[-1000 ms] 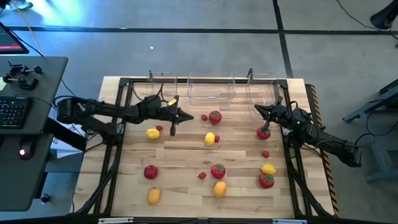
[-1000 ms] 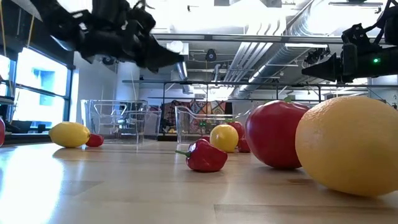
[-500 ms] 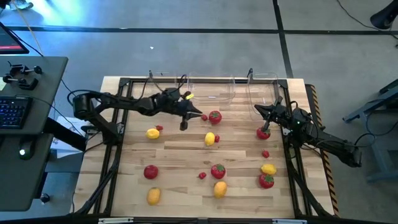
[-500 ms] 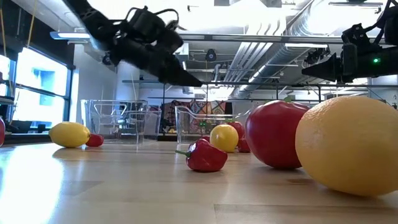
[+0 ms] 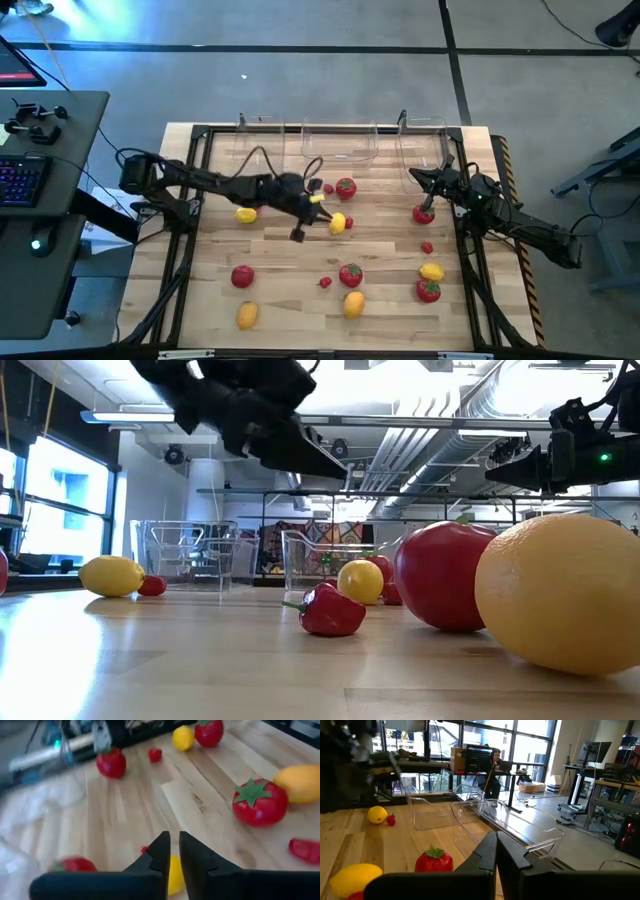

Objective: Sort produce into baskets
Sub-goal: Put the red chili into the right transparent bin

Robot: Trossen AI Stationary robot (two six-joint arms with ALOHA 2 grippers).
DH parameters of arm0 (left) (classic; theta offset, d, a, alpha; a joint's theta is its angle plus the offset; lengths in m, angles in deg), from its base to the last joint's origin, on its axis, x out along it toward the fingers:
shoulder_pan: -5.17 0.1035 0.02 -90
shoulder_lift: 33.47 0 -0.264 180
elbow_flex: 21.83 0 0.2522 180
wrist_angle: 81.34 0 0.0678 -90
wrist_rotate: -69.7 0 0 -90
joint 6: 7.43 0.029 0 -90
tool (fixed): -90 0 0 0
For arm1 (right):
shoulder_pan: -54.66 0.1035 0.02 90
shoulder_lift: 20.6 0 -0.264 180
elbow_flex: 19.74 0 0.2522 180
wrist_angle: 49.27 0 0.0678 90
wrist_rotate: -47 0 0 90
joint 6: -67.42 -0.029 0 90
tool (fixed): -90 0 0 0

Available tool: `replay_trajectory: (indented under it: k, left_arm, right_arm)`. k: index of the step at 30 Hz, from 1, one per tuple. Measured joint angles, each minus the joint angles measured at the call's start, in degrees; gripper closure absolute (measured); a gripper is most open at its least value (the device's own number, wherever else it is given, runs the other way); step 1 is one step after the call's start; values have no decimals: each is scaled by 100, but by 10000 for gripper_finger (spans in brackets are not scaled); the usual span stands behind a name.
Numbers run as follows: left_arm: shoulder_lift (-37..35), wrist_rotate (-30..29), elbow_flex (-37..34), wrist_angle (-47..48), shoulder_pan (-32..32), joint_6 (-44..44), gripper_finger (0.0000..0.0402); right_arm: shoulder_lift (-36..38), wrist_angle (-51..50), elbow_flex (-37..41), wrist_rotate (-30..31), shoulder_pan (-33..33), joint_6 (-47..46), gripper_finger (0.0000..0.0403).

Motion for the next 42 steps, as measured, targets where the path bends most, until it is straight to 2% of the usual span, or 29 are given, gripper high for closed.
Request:
replay_trajectory:
  k: [5,9,14,24,30,32,36,42]
  left_arm:
    - [-1,-478,271,957,-522,-710,400]
    - [3,-1014,277,892,-801,-1132,392]
    - [3,-1562,278,893,-741,-1295,385]
    - [3,-1374,278,716,-66,-649,401]
    - [3,-488,278,712,269,-420,401]
    - [3,-365,314,770,326,-453,401]
    - [133,-356,691,1206,320,-493,401]
    - [654,-328,1637,1931,74,-834,401]
  right_arm:
    - [-4,-1,-2,0,2,0,402]
    - [-4,0,0,0,2,0,402]
    - [-4,0,-2,0,2,0,402]
    - [-4,0,-2,0,2,0,402]
    - [-4,0,0,0,2,0,402]
    - [-4,0,-1,0,2,0,402]
    - [-4,0,-1,0,2,0,402]
    - [-4,-2,-2,-1,2,0,402]
